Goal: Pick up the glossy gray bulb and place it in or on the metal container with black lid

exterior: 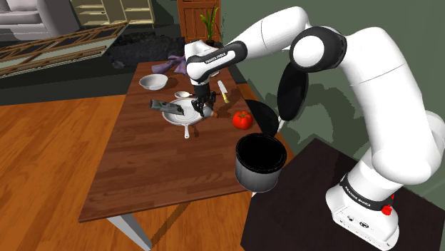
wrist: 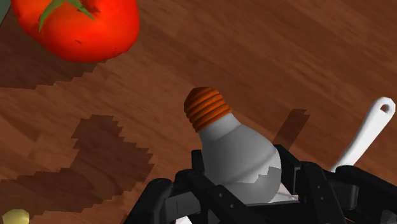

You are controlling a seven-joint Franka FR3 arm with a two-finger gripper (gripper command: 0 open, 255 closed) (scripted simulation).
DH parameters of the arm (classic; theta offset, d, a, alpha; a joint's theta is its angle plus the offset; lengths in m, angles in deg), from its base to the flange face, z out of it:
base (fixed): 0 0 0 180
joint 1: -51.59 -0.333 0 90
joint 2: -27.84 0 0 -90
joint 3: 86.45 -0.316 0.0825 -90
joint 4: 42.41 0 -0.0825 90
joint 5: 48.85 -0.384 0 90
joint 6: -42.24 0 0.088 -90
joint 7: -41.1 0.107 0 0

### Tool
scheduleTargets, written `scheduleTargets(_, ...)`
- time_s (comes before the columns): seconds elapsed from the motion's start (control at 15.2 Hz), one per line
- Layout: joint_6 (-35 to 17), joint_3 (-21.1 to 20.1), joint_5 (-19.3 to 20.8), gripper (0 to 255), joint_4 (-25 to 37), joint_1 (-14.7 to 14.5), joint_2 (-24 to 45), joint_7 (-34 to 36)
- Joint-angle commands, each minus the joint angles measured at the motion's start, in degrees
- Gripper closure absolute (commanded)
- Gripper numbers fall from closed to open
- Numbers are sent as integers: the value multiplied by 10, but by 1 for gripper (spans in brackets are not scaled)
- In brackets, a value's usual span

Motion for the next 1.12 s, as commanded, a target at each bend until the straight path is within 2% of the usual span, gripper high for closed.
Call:
scheduleTargets(0.0, 10, -1, -2, 255, 2, 1, -8, -1)
scheduleTargets(1.06, 103, -8, -12, 255, 51, 0, -53, -7)
